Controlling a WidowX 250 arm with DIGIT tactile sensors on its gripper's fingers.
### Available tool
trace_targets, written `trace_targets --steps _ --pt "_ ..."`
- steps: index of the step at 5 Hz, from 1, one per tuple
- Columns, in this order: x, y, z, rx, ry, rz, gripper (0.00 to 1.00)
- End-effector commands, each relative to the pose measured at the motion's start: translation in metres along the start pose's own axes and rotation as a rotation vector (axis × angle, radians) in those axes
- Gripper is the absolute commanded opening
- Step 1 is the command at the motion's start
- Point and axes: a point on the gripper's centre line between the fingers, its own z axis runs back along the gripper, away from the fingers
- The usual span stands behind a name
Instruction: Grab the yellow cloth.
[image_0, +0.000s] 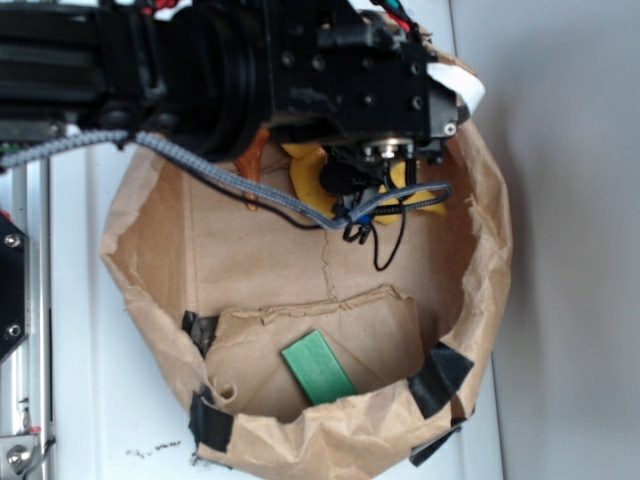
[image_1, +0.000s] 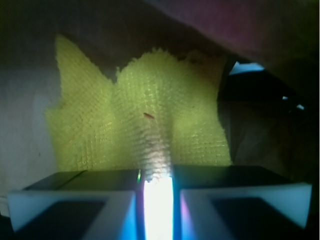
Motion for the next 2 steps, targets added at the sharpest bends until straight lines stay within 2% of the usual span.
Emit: trace_targets --steps 1,2 --pt "0.004 0.006 0.079 -0.114 -0.033 -0.014 0.00" --pt "-0.003 -0.007 0.119 -0.162 -0.051 -0.038 0.00"
